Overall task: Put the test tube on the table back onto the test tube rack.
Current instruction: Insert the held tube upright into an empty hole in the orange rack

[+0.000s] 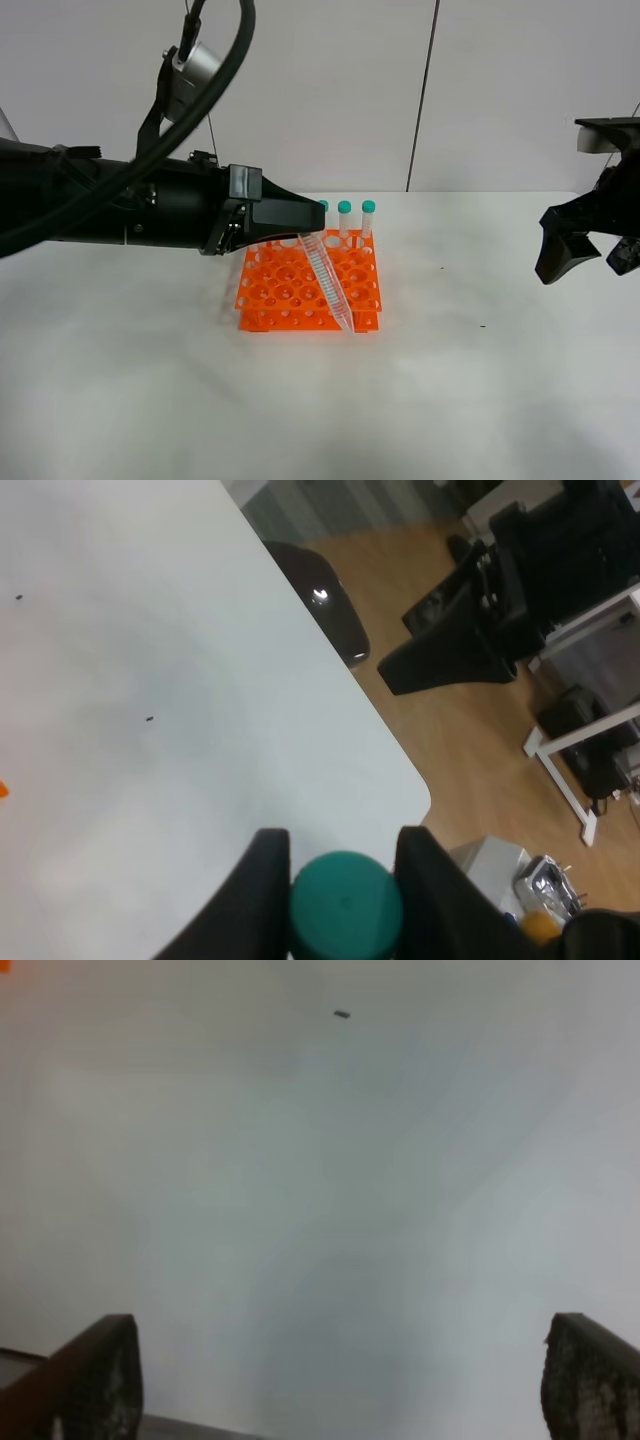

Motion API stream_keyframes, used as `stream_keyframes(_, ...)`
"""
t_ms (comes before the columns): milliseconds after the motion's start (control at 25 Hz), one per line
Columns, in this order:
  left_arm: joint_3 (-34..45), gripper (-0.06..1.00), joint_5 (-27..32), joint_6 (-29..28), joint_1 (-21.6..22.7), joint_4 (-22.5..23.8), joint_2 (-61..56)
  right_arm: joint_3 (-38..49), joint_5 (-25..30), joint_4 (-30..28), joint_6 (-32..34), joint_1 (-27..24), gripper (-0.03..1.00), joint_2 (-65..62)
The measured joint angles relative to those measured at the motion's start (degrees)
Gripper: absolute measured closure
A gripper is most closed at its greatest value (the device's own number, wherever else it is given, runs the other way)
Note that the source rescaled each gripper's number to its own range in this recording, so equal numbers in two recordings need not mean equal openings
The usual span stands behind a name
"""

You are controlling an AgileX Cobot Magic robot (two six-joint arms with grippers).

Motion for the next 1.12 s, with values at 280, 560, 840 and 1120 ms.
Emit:
stream_keyframes(280, 0.0, 0.94, -0.1, -0.1, 0.0, 0.0, 0.0, 19.5, 0.1, 0.0, 0.3, 0.0, 0.1, -16.7)
stream_keyframes(560, 0.0, 0.94, -0.1, -0.2, 0.0, 0.1, 0.0, 36.0, -9.1, 0.0, 0.3, 0.0, 0.1, -44.9)
stream_keyframes(840, 0.0, 0.94, -0.1, -0.2, 0.0, 0.1, 0.0, 37.9, -10.1, -0.8, 0.9, 0.0, 0.1, -69.5)
stream_keyframes(1120, 0.0, 0.94, -0.1, -0.2, 0.0, 0.1, 0.0, 38.1, -10.1, -3.4, 3.7, 0.0, 0.1, -79.9)
